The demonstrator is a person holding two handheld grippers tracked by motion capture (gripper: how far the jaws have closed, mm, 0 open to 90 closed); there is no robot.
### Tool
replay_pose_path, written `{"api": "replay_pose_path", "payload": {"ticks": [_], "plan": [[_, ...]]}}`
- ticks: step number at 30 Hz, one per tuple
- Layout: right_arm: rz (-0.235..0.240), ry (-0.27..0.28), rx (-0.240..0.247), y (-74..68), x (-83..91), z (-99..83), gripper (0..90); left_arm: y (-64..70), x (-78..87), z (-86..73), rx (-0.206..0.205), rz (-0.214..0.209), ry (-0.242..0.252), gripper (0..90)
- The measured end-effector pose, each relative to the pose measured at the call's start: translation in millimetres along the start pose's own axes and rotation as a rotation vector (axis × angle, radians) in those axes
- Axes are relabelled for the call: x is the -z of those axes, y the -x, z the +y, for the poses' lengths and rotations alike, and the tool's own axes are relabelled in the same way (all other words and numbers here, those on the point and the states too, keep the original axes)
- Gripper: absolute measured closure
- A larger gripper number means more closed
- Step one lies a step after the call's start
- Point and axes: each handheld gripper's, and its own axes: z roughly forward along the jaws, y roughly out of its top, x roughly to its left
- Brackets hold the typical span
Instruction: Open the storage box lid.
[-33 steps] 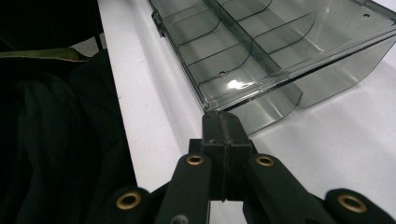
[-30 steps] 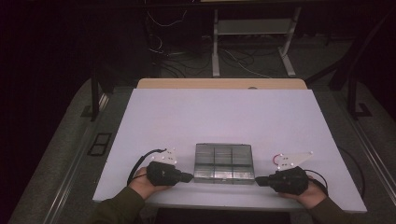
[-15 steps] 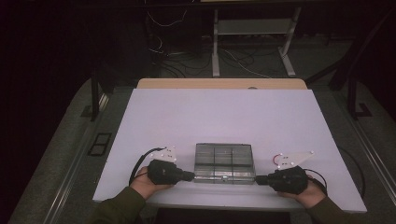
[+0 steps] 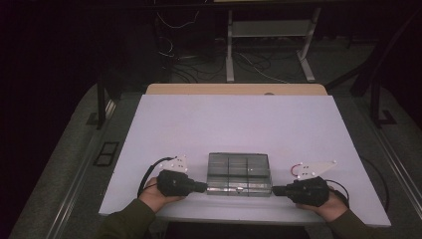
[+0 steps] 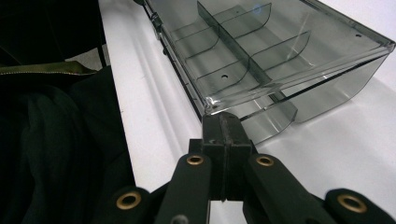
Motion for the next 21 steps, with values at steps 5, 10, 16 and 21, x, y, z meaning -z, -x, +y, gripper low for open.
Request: {"api": "replay_pose_path", "payload": {"ticks": [5,10,16,21], "plan": [[0.001,0.010,0.004,-1.5,-0.4,1.4,89.0,0.7,0.2,1.6,0.001,0.001,0.004,89.4],[-0.001,0.024,-0.001,-2.1,-0.1,2.0,89.0,-0.4,-0.4,2.9,0.000,-0.004,0.013,89.4],[0.005,0.026,-0.006,-0.7,-0.6,3.0,89.0,-1.1,-0.5,3.6,0.000,-0.004,0.023,89.4],[-0.002,0.039,-0.002,-3.1,-0.6,3.6,89.0,-0.7,-2.3,5.8,0.001,0.001,0.030,89.4]]}}
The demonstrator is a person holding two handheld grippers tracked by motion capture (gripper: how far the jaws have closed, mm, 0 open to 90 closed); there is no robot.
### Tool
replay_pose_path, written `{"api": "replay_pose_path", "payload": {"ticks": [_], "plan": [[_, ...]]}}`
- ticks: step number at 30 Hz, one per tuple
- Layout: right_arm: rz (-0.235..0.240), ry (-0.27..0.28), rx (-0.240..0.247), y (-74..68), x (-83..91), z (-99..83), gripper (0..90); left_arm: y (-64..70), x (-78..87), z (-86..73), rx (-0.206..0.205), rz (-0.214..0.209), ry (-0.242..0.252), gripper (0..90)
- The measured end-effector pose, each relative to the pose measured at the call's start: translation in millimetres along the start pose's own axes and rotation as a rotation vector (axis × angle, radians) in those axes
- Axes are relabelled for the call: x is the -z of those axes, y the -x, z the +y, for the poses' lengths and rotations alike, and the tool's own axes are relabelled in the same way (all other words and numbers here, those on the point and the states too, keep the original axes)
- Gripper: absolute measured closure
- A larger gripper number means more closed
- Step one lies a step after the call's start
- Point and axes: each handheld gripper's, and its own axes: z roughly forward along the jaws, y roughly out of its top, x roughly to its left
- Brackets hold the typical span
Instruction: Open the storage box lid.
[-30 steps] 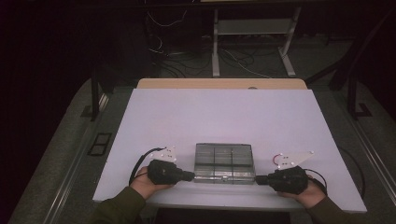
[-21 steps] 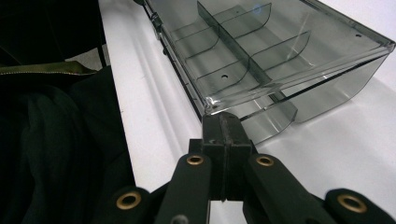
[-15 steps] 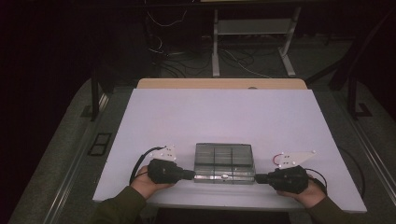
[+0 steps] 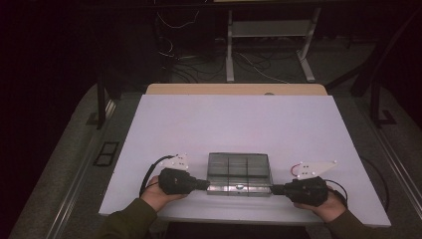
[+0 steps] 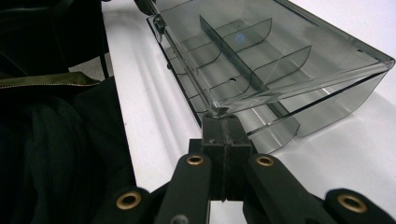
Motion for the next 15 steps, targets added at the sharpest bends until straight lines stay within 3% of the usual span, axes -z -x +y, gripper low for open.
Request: {"api": "replay_pose_path", "payload": {"ticks": [10,15], "plan": [[0.001,0.004,0.011,-0.2,-2.5,3.2,88.5,0.2,-1.4,4.9,-0.006,0.006,0.019,89.4],[-0.016,0.012,0.001,0.3,2.4,1.8,73.6,0.5,-1.7,8.8,-0.018,0.011,0.039,89.4]]}}
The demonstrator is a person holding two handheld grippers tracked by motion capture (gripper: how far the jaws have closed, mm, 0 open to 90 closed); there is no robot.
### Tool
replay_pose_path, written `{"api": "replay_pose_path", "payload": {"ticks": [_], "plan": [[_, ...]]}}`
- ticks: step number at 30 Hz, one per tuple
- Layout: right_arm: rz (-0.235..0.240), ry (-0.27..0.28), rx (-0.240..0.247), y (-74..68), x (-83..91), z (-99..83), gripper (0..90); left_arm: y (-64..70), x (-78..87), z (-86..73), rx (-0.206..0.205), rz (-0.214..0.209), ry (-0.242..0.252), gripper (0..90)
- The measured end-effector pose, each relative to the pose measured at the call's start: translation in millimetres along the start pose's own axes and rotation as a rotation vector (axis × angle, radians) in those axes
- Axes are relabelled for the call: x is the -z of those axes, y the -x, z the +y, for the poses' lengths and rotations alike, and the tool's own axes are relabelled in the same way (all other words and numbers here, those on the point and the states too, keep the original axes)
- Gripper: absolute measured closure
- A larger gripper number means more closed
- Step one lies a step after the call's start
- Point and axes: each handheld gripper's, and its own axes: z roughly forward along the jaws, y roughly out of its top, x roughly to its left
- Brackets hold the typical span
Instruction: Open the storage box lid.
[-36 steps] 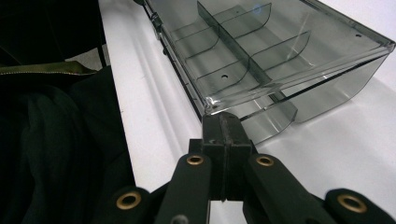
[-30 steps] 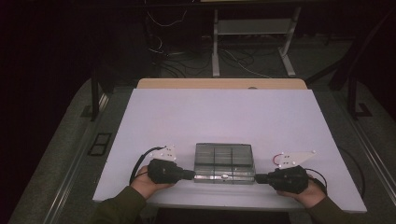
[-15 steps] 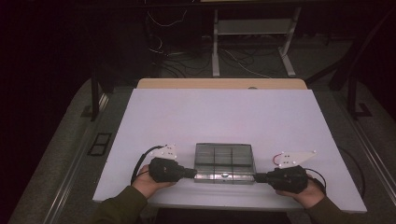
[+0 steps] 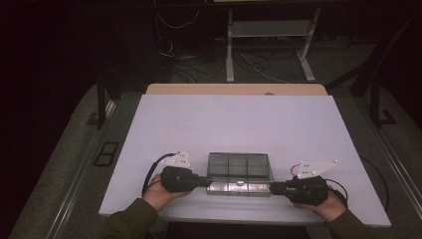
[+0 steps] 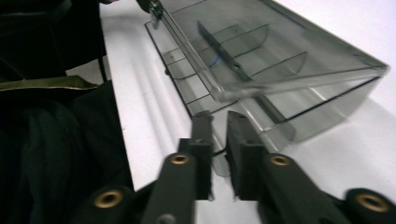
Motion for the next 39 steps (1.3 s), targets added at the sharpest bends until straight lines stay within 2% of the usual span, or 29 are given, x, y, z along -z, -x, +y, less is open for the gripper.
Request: {"api": "replay_pose_path", "payload": {"ticks": [6,14,17,23,37,39], "plan": [[-0.045,0.017,-0.043,6.7,7.5,-4.7,52.0,-0.6,-0.8,3.3,-0.002,-0.001,0.022,89.4],[-0.087,0.027,-0.077,13.9,10.6,-10.6,39.6,-0.2,-1.0,7.8,-0.024,0.007,0.035,89.4],[-0.087,0.029,-0.087,14.2,11.3,-10.6,39.4,-0.2,-0.5,9.7,-0.031,0.011,0.050,89.4],[-0.108,0.025,-0.096,15.4,9.8,-10.8,32.4,-0.4,-1.4,13.6,-0.036,0.008,0.066,89.4],[-0.124,0.032,-0.106,17.9,10.3,-11.8,31.6,-1.0,-1.2,21.6,-0.055,0.003,0.107,89.4],[-0.123,0.030,-0.110,18.1,10.4,-12.2,31.6,-0.6,-1.9,22.9,-0.068,0.003,0.105,89.4]]}}
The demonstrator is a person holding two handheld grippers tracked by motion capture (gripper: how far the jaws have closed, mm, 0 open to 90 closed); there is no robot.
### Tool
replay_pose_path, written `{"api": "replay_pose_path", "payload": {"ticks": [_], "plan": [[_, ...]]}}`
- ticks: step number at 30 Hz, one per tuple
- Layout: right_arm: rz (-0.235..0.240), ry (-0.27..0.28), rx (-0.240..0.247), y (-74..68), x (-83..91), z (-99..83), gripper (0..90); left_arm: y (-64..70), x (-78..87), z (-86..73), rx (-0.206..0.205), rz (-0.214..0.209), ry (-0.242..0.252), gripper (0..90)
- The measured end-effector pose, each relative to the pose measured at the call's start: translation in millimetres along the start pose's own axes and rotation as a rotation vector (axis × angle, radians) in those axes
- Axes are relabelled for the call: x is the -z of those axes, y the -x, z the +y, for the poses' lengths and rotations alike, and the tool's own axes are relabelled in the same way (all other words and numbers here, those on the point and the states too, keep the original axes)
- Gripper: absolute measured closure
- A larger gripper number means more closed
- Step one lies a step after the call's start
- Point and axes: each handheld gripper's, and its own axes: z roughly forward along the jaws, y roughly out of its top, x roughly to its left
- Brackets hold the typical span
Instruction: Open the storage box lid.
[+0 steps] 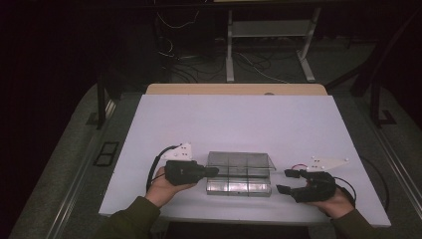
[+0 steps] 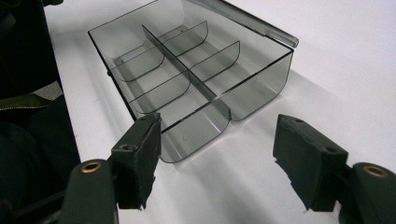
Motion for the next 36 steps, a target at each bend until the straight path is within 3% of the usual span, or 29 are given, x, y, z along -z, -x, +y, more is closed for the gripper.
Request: {"api": "replay_pose_path", "payload": {"ticks": [31,36], "plan": [[-0.007,0.020,-0.009,-0.8,3.1,-0.3,33.1,-11.6,1.9,19.1,-0.053,0.012,0.046,89.4],[-0.018,0.036,-0.005,-1.7,4.7,-0.1,29.1,-14.8,2.5,22.0,-0.056,0.009,0.051,89.4]]}}
